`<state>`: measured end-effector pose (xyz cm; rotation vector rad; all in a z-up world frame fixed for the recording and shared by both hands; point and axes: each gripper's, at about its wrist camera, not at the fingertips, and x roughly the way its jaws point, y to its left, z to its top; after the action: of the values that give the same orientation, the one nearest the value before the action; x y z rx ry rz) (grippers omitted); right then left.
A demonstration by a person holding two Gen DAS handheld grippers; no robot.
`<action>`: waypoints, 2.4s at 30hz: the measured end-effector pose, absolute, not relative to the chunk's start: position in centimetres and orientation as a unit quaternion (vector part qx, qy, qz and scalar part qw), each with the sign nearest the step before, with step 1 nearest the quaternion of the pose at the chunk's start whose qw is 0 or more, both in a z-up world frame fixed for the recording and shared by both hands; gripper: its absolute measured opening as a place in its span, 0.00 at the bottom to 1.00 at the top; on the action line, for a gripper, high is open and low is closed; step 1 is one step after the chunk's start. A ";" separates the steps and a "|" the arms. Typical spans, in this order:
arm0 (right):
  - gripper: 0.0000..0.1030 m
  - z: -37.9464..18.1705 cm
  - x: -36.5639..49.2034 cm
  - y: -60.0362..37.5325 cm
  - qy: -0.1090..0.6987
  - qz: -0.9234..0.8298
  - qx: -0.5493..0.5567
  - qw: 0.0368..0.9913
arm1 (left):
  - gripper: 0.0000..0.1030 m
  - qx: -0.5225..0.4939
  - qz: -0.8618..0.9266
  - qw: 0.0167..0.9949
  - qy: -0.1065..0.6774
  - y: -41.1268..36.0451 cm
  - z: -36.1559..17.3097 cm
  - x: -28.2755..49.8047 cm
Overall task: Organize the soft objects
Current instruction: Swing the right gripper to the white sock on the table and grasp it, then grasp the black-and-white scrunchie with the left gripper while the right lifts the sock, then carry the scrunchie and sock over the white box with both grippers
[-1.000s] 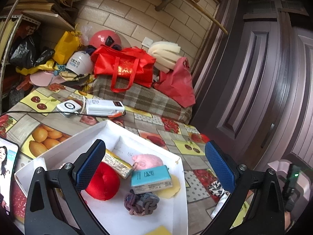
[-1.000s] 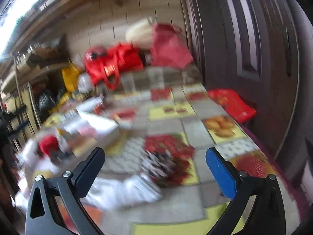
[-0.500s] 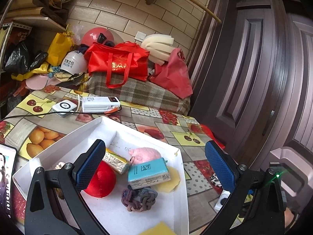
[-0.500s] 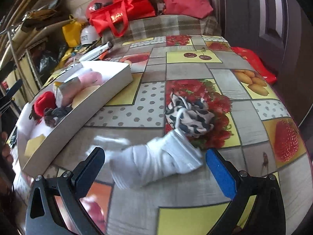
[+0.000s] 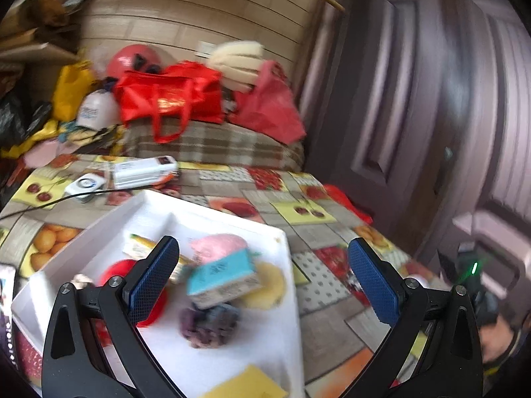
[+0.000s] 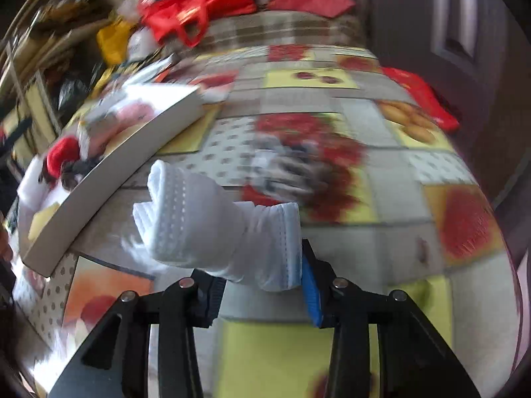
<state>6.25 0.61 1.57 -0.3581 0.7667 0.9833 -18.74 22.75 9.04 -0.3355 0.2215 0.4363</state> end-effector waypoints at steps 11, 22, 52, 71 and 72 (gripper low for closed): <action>0.40 2.5 11.9 -7.2 0.370 0.402 -0.066 0.835 | 0.99 -0.139 0.084 0.952 0.260 14.7 6.8 -3.8; 0.40 1.8 12.9 -7.3 0.402 0.437 -0.026 0.804 | 0.99 -0.120 0.082 0.910 0.389 13.3 2.2 8.0; 0.40 4.5 6.2 -1.1 0.242 0.470 -0.035 0.848 | 0.42 -0.092 0.179 0.962 0.183 15.3 8.8 -10.5; 0.41 4.8 2.6 4.5 0.194 0.510 -0.076 0.835 | 0.42 -0.126 0.274 0.941 0.152 22.5 9.8 -14.9; 0.41 4.8 2.5 4.7 0.192 0.512 -0.078 0.834 | 0.42 -0.126 0.278 0.940 0.152 22.7 9.8 -15.1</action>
<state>2.51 4.73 4.78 -0.1645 0.4067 1.0842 -15.06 22.73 9.78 -0.2567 0.3100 0.5675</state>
